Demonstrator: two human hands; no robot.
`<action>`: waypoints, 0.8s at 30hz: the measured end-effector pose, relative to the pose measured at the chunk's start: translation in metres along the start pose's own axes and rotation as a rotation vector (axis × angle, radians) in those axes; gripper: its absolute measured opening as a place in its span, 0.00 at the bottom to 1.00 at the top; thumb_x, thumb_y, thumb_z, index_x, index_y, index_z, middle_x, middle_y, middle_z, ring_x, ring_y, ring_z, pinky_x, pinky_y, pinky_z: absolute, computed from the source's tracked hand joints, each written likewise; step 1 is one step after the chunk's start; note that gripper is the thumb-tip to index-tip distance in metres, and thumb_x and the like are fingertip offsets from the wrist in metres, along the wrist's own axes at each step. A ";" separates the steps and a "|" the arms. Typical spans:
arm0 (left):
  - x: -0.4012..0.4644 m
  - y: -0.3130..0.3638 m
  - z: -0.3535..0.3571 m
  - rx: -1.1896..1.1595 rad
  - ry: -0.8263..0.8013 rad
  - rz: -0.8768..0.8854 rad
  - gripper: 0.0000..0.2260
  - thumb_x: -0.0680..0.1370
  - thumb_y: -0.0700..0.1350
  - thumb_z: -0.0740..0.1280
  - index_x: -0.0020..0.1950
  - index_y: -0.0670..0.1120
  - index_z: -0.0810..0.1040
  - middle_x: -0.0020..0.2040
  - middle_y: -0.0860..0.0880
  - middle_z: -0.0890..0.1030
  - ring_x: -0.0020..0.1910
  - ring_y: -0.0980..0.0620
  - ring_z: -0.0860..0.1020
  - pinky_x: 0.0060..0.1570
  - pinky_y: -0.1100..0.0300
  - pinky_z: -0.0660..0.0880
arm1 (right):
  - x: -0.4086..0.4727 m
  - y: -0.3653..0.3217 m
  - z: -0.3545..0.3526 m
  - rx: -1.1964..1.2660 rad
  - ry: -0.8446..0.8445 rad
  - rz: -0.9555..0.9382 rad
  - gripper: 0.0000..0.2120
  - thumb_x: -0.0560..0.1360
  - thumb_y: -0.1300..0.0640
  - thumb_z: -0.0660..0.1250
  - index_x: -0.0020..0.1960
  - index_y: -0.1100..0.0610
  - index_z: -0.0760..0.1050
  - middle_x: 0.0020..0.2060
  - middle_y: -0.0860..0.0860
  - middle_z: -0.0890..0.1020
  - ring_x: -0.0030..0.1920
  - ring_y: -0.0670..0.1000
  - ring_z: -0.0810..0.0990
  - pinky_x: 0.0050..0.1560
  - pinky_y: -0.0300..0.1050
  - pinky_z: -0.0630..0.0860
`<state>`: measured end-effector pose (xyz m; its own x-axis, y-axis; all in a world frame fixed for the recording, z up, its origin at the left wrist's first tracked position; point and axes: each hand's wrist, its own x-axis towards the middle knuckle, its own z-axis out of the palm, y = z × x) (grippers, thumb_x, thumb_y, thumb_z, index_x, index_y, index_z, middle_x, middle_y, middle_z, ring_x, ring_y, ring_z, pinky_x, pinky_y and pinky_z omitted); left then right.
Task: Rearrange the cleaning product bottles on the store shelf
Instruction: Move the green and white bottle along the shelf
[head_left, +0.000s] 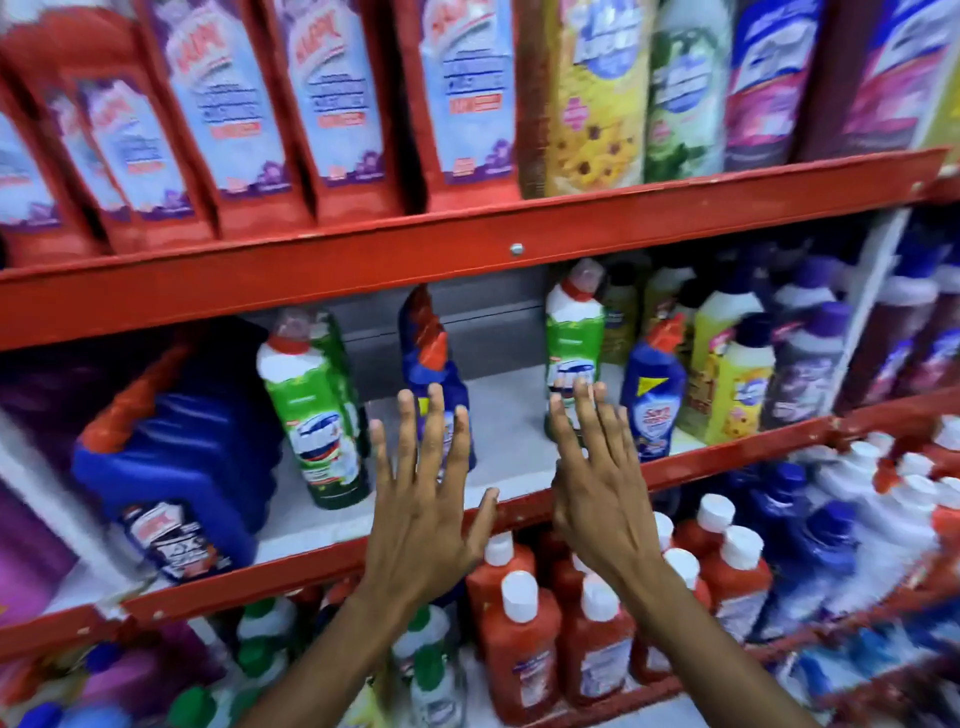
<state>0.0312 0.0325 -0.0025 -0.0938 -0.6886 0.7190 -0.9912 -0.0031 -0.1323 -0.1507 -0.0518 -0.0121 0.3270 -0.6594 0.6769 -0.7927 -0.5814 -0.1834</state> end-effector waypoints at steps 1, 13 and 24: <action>0.006 0.009 0.006 -0.034 -0.009 0.025 0.37 0.79 0.58 0.64 0.82 0.40 0.55 0.83 0.36 0.53 0.83 0.34 0.49 0.79 0.31 0.51 | 0.001 0.009 0.000 0.048 -0.010 0.028 0.38 0.70 0.65 0.61 0.79 0.59 0.56 0.80 0.60 0.57 0.81 0.60 0.53 0.79 0.60 0.56; 0.097 0.059 0.084 -0.707 -0.306 -0.397 0.30 0.81 0.40 0.67 0.80 0.40 0.59 0.80 0.40 0.67 0.77 0.41 0.69 0.76 0.50 0.67 | 0.029 0.036 0.018 0.537 -0.119 0.370 0.32 0.78 0.62 0.59 0.79 0.62 0.53 0.76 0.61 0.67 0.67 0.63 0.76 0.62 0.49 0.74; 0.116 0.073 0.108 -0.950 -0.188 -0.566 0.22 0.78 0.33 0.69 0.71 0.42 0.72 0.64 0.44 0.83 0.59 0.49 0.81 0.56 0.61 0.76 | 0.049 0.038 0.037 0.702 -0.031 0.532 0.28 0.76 0.64 0.61 0.75 0.56 0.61 0.58 0.61 0.83 0.53 0.63 0.83 0.51 0.51 0.79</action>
<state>-0.0422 -0.1262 -0.0028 0.3285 -0.8620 0.3860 -0.5629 0.1495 0.8129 -0.1459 -0.1242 -0.0119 0.0269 -0.9328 0.3593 -0.3476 -0.3457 -0.8716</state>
